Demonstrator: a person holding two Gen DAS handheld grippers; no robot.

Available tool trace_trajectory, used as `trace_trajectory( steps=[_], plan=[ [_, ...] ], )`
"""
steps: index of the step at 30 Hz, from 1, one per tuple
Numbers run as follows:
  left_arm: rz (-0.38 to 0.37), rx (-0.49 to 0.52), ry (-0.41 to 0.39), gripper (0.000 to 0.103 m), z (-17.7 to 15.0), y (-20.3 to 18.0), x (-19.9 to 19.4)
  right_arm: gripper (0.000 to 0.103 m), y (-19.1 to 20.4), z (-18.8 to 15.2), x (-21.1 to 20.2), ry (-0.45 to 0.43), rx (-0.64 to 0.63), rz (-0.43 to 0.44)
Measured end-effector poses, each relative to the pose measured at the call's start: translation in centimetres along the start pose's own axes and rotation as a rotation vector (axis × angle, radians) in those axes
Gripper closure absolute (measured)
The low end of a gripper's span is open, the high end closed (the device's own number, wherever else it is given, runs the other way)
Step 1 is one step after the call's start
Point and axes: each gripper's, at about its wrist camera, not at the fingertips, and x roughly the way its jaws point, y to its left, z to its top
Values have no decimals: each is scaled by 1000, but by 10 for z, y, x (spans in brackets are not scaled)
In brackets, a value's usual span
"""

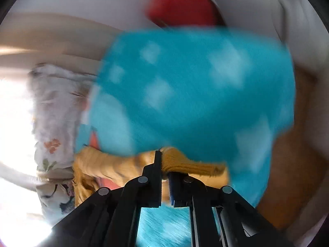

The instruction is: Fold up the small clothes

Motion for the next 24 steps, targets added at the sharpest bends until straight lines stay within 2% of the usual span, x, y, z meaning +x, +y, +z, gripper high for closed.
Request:
trace_trajectory(
  steps=[2,4,5,7,12,14,16,17,19,20,22,24],
  plan=[
    [-1,-4,-2,40,0,1,-2,97,44,23,-42,-104,-128,99],
    [-3,-9,-2,40,0,2,-2,97,68,32,-69,-160,-203,160],
    [-4,-8,-1,40,-1,2,-2,97,77,32,-80,-178,-240,179],
    [-3,-7,6,40,-2,3,1,97,75,29,-80,-175,-262,165],
    [0,-7,30,40,-5,4,7,96,5,20,-15,-53,-180,-22],
    [-1,1,35,40,-5,2,8,93,-26,18,15,6,-150,-153],
    [3,15,33,40,-5,-1,7,87,-48,15,23,29,-116,-199],
    [9,24,29,40,-6,-2,6,84,-59,11,17,10,-78,-204],
    [26,37,28,40,-7,-3,7,70,-71,8,5,-24,-39,-203],
    [30,38,33,40,-7,-3,8,69,-78,6,-4,-49,-8,-202],
    [27,29,48,40,-8,-2,13,63,-88,2,-15,-62,41,-153],
    [23,20,58,40,-7,-2,15,56,-90,-5,-16,-53,98,-59]
  ],
)
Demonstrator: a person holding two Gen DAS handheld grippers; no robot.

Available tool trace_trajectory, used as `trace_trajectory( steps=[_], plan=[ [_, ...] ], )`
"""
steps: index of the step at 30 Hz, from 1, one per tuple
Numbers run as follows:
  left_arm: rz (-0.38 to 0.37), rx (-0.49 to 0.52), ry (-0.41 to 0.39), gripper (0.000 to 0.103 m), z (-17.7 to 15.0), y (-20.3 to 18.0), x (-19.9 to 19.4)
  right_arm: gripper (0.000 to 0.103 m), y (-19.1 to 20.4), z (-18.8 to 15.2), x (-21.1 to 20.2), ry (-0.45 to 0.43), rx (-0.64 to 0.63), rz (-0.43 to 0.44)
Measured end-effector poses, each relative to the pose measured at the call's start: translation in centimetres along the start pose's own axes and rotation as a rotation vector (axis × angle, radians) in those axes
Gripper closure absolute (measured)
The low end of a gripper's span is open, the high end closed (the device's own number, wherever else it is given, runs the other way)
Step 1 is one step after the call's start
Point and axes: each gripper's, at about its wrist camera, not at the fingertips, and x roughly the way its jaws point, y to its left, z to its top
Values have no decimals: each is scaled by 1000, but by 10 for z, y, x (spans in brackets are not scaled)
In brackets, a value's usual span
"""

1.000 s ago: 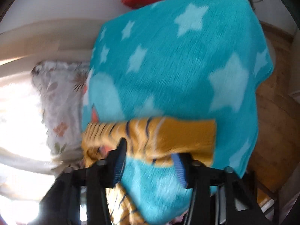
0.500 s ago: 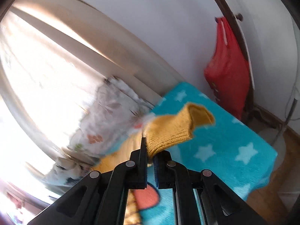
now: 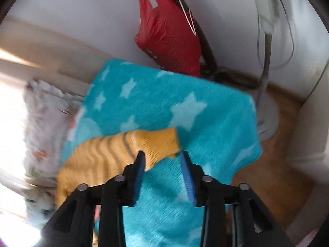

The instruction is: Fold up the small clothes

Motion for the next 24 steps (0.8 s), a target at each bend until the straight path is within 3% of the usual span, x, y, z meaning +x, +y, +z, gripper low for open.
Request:
trace_trajectory(
  steps=[3,11,13,14,16,18,22,24],
  plan=[
    [-8,2,1,40,1,-4,2,48,10,-7,13,34,54,86],
    [-1,39,-2,40,-3,-9,0,47,20,4,55,2,59,-47],
    [-4,37,-2,40,-4,-1,-2,73,30,10,61,0,19,-71],
    [-5,32,-3,40,-4,3,-3,96,44,13,64,2,-40,-113],
    [-10,16,-12,40,-3,16,-6,96,78,15,64,-34,-167,-200],
    [-10,-5,-26,40,-1,32,-10,96,116,11,58,-68,-277,-223],
    [-33,-76,-52,40,5,74,-18,97,231,-27,45,-126,-555,-169],
    [-33,-103,-66,40,8,99,-23,97,299,-69,44,-142,-732,-112]
  ],
)
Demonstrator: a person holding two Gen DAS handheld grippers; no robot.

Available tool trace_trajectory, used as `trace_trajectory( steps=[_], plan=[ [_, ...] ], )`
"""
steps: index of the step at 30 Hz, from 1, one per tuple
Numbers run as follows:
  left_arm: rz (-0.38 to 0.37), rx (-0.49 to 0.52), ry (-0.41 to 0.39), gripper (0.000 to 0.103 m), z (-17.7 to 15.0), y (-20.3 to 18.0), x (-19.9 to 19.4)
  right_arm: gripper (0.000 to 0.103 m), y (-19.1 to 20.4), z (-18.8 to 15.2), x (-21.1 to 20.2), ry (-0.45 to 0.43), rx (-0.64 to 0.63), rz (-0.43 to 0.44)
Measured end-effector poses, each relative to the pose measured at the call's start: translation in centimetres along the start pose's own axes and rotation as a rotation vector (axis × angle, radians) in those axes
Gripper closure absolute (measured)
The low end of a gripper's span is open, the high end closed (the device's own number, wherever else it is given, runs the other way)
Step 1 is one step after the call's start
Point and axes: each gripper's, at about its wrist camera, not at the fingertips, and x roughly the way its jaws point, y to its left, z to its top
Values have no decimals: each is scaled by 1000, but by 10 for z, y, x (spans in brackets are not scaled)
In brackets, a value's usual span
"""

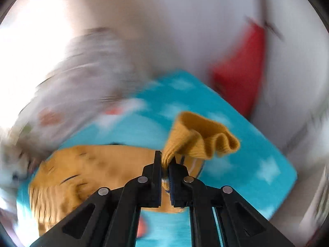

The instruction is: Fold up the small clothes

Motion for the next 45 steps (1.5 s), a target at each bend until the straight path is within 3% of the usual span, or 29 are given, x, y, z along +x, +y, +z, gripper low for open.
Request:
trace_trajectory(
  steps=[4,8,10,14,17,22,26,29,32,34,38,40,43,45],
  plan=[
    [4,-55,-18,40,11,48,-8,97,144,-7,-4,-7,-251,154],
    [20,-117,-26,40,18,102,-13,97,289,-61,20,63,-512,263],
    [35,-137,-26,40,19,126,-15,97,347,-98,35,90,-641,271],
    [67,-180,-12,40,17,173,-15,97,421,-168,80,160,-843,204],
    [81,-207,3,40,16,201,-13,93,439,-197,102,230,-868,178],
    [81,-233,34,40,20,231,-2,86,459,-215,95,206,-901,167],
    [55,-213,44,40,29,236,5,60,496,-233,75,186,-977,251],
    [34,-193,47,40,36,230,10,59,507,-247,59,231,-990,333],
    [20,-161,49,40,41,225,14,59,495,-244,50,235,-923,337],
    [20,-142,51,40,41,222,16,59,477,-231,49,235,-833,318],
    [-1,-124,76,40,37,220,24,59,429,-187,64,239,-635,195],
    [-9,-115,86,40,36,218,29,70,417,-172,76,245,-578,150],
    [-12,-98,86,40,35,212,29,71,414,-165,106,301,-529,113],
    [-10,-87,80,40,34,207,26,71,421,-176,133,392,-521,119]
  ],
)
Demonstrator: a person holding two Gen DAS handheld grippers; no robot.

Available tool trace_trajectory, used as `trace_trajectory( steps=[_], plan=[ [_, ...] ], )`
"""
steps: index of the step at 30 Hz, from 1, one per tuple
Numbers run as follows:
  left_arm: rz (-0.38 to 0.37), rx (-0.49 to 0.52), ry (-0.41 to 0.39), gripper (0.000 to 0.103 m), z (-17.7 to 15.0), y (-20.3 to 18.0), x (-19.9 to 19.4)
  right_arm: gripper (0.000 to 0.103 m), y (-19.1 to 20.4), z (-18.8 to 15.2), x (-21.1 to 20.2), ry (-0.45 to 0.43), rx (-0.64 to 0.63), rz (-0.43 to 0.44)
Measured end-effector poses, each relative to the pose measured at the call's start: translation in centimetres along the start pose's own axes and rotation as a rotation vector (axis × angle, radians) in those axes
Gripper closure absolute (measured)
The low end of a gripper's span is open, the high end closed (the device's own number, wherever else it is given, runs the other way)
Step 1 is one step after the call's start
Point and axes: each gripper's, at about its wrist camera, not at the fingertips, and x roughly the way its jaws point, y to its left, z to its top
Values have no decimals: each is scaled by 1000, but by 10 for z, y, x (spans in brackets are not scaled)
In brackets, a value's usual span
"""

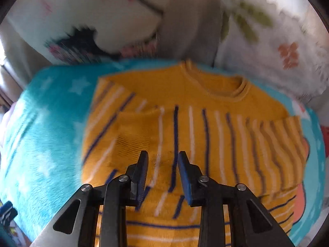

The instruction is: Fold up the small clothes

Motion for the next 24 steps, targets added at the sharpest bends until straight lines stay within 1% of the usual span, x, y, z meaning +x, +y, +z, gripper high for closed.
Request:
trace_trajectory(
  steps=[1,2,3,4,5,6,7,8,10,11,13,14,16,17,18,20,21,23,24],
  plan=[
    [5,6,-4,40,-1,-2,-2,71,4,0,7,17,-5,9],
    [13,13,-9,40,-2,-5,-4,71,13,1,4,-18,-30,-2],
    [23,19,-17,40,-4,-9,-8,73,18,1,2,-23,-44,25],
    [29,21,-21,40,-6,-11,-10,78,22,0,-3,-26,-54,89],
    [38,20,-27,40,-8,-14,-14,78,25,-1,-7,-32,-63,134],
    [43,19,-32,40,-11,-17,-16,74,27,-4,-15,-36,-83,193],
    [49,17,-37,40,-14,-21,-19,71,26,-8,-19,-40,-89,207],
    [56,15,-44,40,-17,-25,-22,71,20,-15,-29,-53,-94,215],
    [66,9,-59,40,-26,-37,-28,65,3,-28,-41,-66,-83,236],
    [66,6,-61,40,-31,-43,-30,64,-16,-40,-49,-66,-62,255],
    [48,-6,-60,39,-45,-59,-32,62,-52,-58,-60,-62,-26,267],
    [38,-10,-54,39,-50,-67,-31,61,-78,-67,-66,-62,-2,269],
    [13,-19,-31,39,-63,-85,-24,53,-121,-84,-77,-67,40,261],
    [0,-17,-14,39,-70,-94,-19,50,-152,-98,-83,-68,71,242],
    [-18,-17,2,39,-78,-105,-14,46,-173,-108,-85,-64,91,224],
    [-42,-10,24,39,-91,-122,-6,45,-222,-136,-92,-44,149,176],
    [-59,-7,31,39,-97,-130,-2,45,-241,-148,-91,-32,182,169],
    [-90,-1,46,39,-106,-145,6,45,-282,-177,-85,6,271,178],
    [-105,1,53,39,-111,-152,11,45,-294,-189,-83,17,304,193]
  ],
)
